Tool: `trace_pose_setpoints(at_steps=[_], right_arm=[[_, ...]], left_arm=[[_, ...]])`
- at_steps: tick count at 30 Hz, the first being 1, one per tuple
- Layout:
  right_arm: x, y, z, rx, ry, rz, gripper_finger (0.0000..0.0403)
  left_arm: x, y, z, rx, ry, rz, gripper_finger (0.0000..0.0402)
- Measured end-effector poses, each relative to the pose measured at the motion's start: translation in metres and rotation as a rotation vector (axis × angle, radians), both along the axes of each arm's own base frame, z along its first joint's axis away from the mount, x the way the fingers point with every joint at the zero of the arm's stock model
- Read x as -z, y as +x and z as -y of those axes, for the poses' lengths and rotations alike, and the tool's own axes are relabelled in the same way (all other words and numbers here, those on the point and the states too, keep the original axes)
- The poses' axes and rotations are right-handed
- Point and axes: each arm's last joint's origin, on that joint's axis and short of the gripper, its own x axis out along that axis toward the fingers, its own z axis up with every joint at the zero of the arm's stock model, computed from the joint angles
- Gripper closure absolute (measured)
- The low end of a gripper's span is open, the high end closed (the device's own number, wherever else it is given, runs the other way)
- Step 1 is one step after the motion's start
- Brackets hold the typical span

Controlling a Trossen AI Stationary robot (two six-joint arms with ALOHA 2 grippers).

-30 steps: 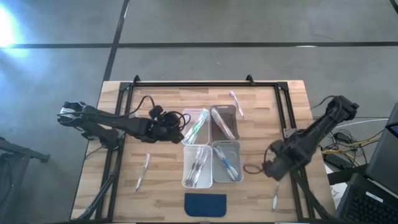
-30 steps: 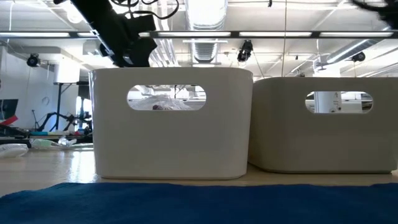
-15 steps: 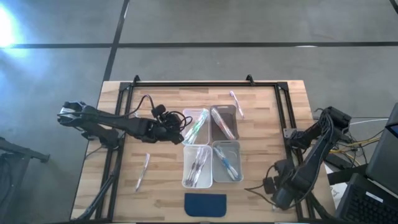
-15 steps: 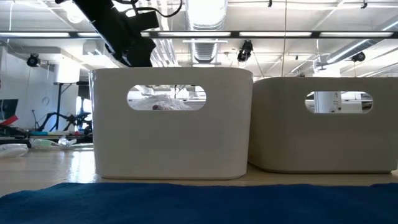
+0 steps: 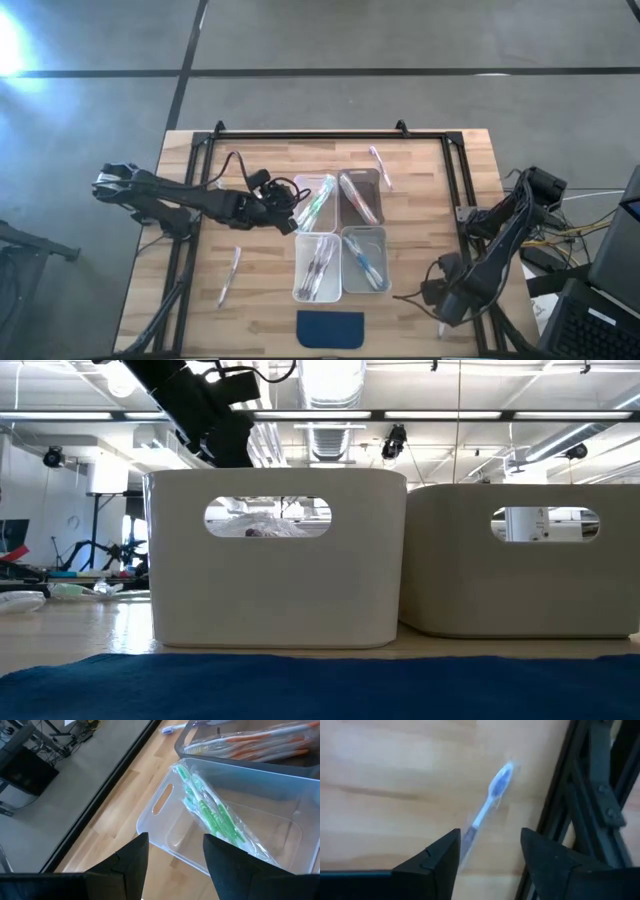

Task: Pick & Place Toothbrushes
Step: Put the violet toothbrush into the white bin

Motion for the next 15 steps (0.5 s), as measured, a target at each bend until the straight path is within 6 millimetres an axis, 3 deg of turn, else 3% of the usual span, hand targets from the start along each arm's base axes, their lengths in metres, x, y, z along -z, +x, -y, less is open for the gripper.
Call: trace_pose_setpoints(at_steps=[15], right_arm=[[0.038,-0.014,0.033,0.041,0.060,0.043,0.0207]], left_arm=[[0.000,0.000,0.000,0.004,-0.003,-0.004,0.0209]])
